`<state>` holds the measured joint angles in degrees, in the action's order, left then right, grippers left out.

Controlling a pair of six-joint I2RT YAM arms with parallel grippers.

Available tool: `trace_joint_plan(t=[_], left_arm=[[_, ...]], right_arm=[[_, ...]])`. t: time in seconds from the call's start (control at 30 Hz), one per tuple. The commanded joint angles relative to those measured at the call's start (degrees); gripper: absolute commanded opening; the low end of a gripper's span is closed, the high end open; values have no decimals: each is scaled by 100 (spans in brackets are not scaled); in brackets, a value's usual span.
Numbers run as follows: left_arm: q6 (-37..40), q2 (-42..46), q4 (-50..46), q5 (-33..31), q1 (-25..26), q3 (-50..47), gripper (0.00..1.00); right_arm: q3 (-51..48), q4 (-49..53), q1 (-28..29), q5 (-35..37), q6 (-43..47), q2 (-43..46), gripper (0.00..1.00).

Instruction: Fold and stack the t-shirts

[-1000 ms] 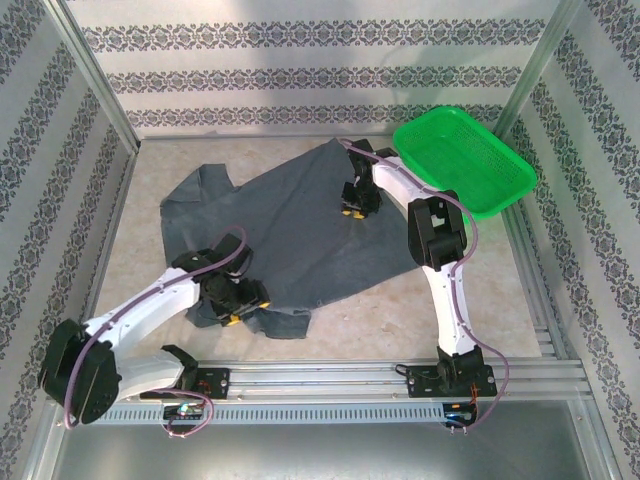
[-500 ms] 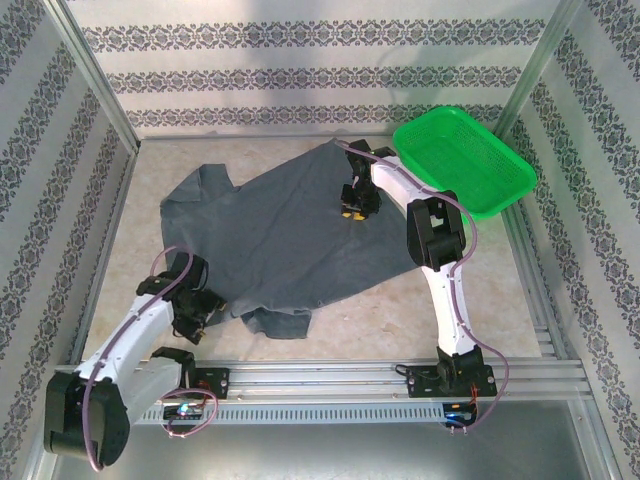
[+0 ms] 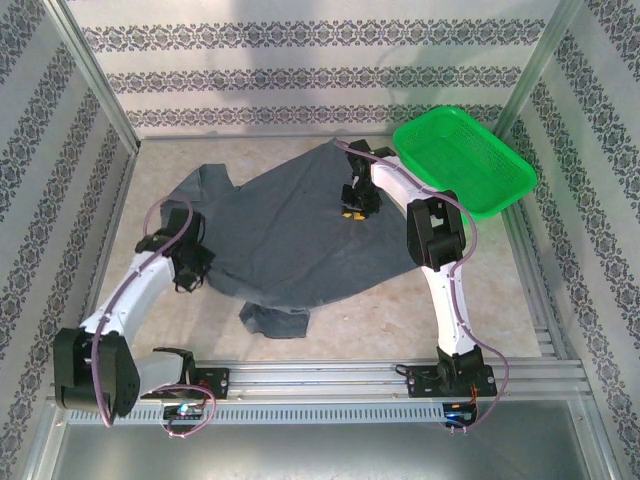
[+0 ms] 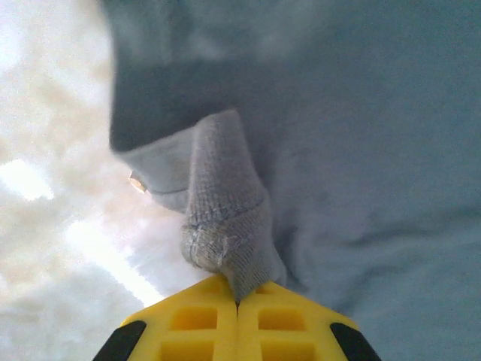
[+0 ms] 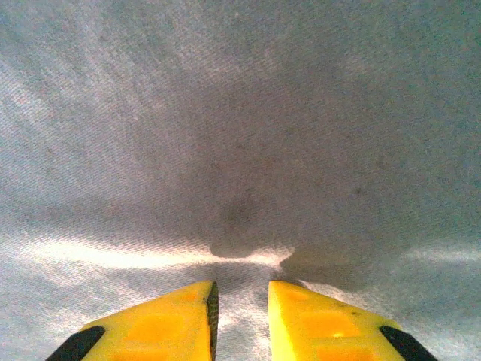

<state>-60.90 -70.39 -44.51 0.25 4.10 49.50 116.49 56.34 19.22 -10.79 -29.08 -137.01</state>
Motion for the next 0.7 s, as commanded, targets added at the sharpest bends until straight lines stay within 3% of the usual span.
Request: trace_joint_plan(t=[0.0, 0.37, 0.47, 0.6, 0.67], left_arm=[[787, -569, -31, -266, -59, 588, 0], [1772, -3002, 1226, 234, -65, 2194, 2], [2105, -3015, 2093, 632, -44, 1979, 20], [2127, -2113, 2246, 429, 0, 1387, 61], [2002, -1467, 2046, 306, 3, 977, 62]], right_arm=[[258, 210, -71, 152, 187, -3, 26], [836, 475, -221, 233, 372, -306, 25], [944, 575, -228, 239, 444, -327, 25], [783, 442, -207, 109, 636, 2, 26], [577, 274, -180, 52, 732, 286, 27]])
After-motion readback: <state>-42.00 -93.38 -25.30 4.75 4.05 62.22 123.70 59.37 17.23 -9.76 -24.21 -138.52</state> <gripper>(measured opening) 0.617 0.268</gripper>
